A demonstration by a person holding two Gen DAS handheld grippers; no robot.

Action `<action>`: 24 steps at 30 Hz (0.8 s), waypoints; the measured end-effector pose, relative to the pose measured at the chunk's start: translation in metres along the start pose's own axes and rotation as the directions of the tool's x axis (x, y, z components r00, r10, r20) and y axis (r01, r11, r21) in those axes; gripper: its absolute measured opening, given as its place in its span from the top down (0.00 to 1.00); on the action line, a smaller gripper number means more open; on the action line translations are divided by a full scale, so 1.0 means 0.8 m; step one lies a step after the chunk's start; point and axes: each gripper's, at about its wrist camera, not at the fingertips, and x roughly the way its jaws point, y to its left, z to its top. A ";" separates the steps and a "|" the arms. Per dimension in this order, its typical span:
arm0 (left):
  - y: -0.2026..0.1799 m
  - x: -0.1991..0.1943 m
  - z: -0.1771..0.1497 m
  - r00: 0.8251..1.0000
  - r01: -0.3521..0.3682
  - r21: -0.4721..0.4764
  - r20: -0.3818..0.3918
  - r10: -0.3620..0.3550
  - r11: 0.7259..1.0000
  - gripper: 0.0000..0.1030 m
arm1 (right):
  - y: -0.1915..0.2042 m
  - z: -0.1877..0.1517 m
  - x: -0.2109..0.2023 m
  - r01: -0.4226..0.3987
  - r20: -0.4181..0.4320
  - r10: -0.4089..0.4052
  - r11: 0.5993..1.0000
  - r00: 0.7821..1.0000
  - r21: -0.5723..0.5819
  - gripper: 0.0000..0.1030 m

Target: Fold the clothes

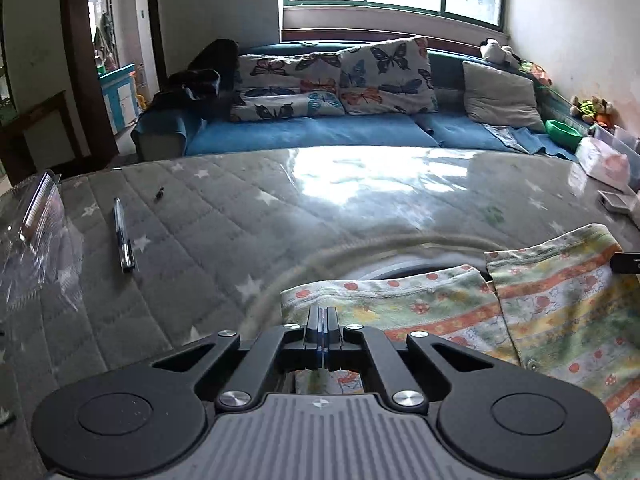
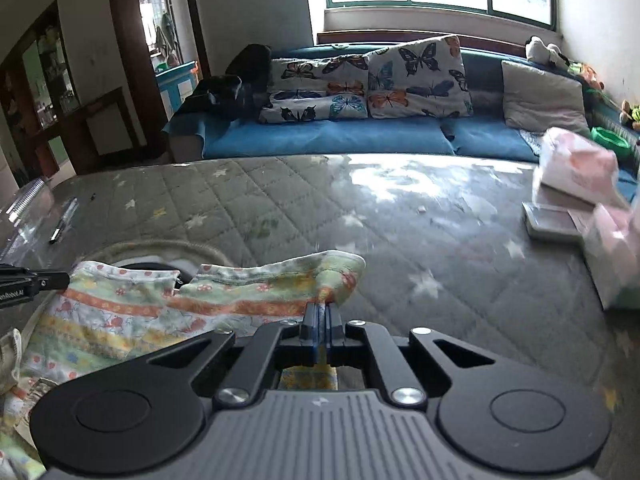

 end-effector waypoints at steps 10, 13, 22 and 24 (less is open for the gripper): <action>0.000 -0.006 -0.012 1.000 0.009 0.008 -0.026 -0.009 1.000 0.93 | 0.013 -0.003 -0.019 -0.016 -0.027 0.013 0.997 1.000 -0.078 0.78; -0.013 -0.039 -0.029 0.999 0.050 0.039 -0.015 -0.049 0.998 0.92 | 0.031 -0.016 -0.050 -0.056 -0.030 0.053 0.989 0.998 -0.137 0.73; -0.069 -0.129 -0.105 0.980 0.201 0.123 -0.016 -0.200 0.972 0.92 | 0.090 -0.089 -0.136 -0.175 -0.064 0.164 0.943 0.984 -0.283 0.73; -0.074 -0.139 -0.120 0.978 0.206 0.126 -0.017 -0.206 0.970 0.92 | 0.100 -0.104 -0.149 -0.201 -0.071 0.188 0.934 0.980 -0.296 0.73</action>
